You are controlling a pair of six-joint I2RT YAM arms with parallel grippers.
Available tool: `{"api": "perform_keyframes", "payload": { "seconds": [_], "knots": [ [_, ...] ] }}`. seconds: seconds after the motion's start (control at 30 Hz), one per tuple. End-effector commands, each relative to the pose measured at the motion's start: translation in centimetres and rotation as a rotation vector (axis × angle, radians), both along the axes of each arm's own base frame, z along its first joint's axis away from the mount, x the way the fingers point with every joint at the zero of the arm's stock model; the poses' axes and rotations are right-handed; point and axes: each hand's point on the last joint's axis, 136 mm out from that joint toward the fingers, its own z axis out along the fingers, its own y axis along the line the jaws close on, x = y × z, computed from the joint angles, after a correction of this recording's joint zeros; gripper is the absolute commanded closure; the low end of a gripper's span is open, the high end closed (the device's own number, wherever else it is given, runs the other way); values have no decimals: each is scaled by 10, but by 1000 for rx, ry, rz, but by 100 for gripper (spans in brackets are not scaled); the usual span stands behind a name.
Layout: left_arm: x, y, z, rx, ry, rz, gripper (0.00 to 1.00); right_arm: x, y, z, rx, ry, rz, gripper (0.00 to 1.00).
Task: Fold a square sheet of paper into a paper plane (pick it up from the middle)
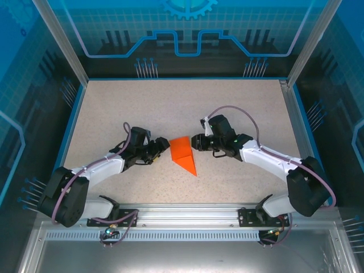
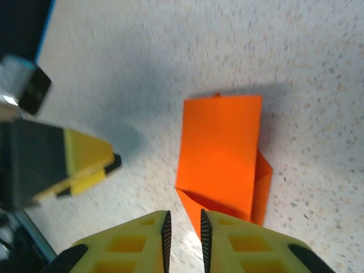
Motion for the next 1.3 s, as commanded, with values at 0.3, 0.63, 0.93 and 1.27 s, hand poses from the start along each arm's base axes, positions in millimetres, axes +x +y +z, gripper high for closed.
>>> {"api": "perform_keyframes", "payload": {
  "seconds": [0.3, 0.63, 0.93, 1.27],
  "knots": [
    [4, -12, -3, -59, 6, -45, 23, -40, 30, -61, 17, 212, 187, 82],
    [11, -19, -12, -63, 32, -73, 24, -21, 20, -87, 45, 295, 125, 84],
    [17, -27, -26, -72, 78, -95, 24, -24, 0, -118, 88, 377, 76, 82],
    [23, -32, -24, -82, 86, -109, 23, -28, -12, -138, 128, 464, 33, 81]
  ]
}}
